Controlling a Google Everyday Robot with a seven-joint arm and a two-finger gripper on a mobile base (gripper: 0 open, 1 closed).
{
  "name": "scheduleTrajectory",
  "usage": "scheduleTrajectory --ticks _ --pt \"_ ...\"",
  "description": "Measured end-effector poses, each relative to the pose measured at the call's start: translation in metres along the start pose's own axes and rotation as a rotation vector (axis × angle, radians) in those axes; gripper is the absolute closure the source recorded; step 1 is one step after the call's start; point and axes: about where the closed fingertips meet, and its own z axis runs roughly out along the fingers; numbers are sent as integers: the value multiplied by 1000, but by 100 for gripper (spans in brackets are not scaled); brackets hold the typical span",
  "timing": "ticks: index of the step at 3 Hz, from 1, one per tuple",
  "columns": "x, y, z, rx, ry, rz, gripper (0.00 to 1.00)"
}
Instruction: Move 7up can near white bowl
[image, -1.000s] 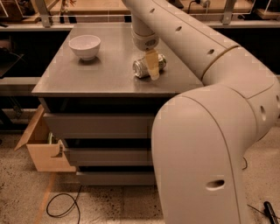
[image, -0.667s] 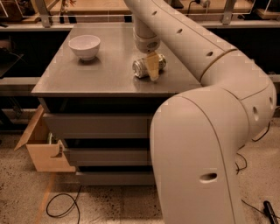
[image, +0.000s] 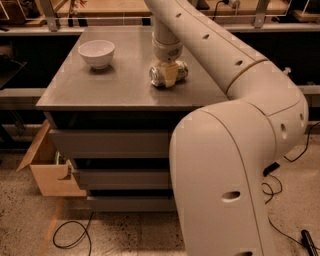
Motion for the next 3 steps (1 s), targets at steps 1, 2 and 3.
scheduleTrajectory --ticks 1,2,3 --pt "-3 -1 -1 0 -17 -8 88" --pt "-5 -5 -8 17 -27 -15 100" --pt "-5 -5 -9 19 -28 -16 100"
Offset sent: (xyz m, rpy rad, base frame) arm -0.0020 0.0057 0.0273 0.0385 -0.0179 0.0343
